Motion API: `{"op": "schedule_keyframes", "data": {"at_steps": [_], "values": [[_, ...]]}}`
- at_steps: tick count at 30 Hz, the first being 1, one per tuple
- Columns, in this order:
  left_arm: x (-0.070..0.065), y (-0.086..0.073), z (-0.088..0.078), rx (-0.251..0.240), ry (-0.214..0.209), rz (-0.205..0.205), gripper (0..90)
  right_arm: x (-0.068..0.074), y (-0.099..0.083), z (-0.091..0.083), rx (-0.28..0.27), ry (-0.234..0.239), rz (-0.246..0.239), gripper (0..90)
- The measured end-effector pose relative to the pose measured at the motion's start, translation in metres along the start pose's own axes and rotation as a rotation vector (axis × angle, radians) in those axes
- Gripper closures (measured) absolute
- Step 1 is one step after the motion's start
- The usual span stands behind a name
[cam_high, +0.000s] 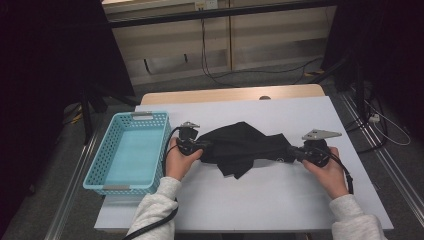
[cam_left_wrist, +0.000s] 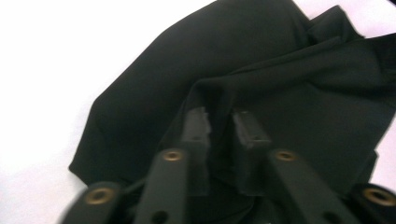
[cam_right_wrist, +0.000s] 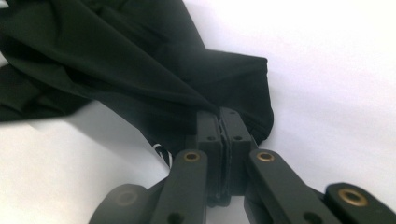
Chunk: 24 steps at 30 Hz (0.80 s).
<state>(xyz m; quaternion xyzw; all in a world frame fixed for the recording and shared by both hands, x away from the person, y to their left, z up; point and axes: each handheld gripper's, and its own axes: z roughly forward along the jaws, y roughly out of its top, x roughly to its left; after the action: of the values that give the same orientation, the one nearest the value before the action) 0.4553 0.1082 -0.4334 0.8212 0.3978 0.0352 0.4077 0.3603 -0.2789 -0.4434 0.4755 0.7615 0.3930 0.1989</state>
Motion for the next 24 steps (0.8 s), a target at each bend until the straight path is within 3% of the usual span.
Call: {"op": "schedule_keyframes", "data": {"at_steps": [9,20,24], "values": [[-0.006,-0.004,-0.015,-0.048,-0.016,0.003,41.9,0.005,-0.001,0.002,0.018,0.004,-0.032,88.5],[-0.026,-0.02,-0.043,-0.057,-0.012,0.107,32.0,0.008,-0.003,0.005,0.046,0.002,-0.047,88.5],[-0.029,-0.023,-0.048,-0.044,-0.03,0.104,29.3,0.008,-0.003,0.005,0.042,0.0,-0.045,88.5]]}}
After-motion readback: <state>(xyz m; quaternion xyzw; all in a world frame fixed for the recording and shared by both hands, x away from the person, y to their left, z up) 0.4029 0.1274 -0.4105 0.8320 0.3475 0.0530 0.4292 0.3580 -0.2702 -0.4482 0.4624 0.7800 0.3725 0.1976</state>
